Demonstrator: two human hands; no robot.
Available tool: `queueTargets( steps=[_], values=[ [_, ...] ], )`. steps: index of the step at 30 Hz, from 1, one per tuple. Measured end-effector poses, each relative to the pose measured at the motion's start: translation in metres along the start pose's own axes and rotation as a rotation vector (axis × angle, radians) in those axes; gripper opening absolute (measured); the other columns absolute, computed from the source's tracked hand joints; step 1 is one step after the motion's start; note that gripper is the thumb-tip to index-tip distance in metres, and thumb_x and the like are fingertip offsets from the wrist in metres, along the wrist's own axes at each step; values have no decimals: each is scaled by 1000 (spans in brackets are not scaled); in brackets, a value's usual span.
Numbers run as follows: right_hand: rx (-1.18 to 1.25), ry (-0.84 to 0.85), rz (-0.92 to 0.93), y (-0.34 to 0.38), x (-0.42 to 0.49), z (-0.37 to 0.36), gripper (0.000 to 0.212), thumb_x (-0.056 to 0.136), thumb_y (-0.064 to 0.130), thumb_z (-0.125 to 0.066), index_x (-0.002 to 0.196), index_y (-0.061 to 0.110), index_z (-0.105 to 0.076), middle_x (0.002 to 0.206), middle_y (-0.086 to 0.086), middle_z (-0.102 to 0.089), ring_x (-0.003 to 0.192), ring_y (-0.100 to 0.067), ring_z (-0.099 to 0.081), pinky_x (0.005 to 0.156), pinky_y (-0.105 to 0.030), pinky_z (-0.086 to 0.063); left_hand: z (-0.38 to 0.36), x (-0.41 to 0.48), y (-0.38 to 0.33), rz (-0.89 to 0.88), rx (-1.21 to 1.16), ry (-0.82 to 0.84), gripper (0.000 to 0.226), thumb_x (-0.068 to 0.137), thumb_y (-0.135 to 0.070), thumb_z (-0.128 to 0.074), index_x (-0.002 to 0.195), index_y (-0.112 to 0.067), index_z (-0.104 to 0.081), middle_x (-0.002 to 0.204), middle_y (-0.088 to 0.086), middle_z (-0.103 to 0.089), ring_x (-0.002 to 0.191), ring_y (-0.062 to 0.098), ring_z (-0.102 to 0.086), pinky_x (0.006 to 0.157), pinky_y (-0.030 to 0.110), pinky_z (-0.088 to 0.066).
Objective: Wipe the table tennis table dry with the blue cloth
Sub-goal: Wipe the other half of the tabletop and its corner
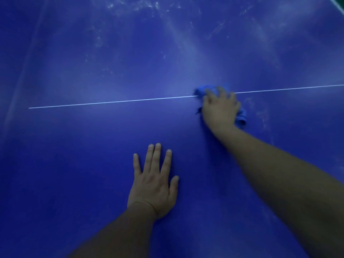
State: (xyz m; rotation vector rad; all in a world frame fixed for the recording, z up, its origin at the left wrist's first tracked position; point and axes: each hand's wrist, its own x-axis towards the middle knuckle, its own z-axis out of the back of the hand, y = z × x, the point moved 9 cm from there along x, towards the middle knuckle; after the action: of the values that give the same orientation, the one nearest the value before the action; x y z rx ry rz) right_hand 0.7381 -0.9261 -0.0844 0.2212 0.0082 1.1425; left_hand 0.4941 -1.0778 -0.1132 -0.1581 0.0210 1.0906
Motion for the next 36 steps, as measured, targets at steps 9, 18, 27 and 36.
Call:
queueTargets(
  steps=[9, 18, 27, 36],
  values=[
    [35, 4, 249, 73, -104, -8, 43, 95, 44, -39, 128, 36, -64, 148, -3, -53, 130, -44, -44, 102, -58, -36, -2, 0, 2, -2, 3, 5, 70, 96, -51, -34, 154, -13, -34, 163, 16, -22, 152, 33, -18, 114, 66, -15],
    [-51, 7, -403, -138, 7, 24, 43, 104, 42, -30, 141, 36, -50, 156, -1, -36, 137, -41, -33, 110, -56, -27, 1, 1, 0, -3, 16, -18, 69, 98, -52, -31, 155, -15, -30, 163, 16, -25, 152, 32, -17, 114, 65, -13],
    [22, 35, 313, 68, -103, -7, 44, 95, 45, -38, 128, 36, -65, 146, -3, -54, 128, -43, -47, 100, -55, -38, -3, 1, 2, 4, 18, 6, 70, 98, -52, -30, 156, -14, -30, 164, 16, -21, 153, 32, -15, 114, 67, -17],
    [-20, 34, -383, -137, -15, 26, 45, 104, 45, -32, 148, 40, -44, 163, 5, -27, 145, -36, -24, 116, -54, -19, -4, 2, 2, 8, -4, 27, 72, 98, -58, -25, 157, -16, -25, 165, 16, -17, 154, 31, -8, 117, 65, -6]
  ],
)
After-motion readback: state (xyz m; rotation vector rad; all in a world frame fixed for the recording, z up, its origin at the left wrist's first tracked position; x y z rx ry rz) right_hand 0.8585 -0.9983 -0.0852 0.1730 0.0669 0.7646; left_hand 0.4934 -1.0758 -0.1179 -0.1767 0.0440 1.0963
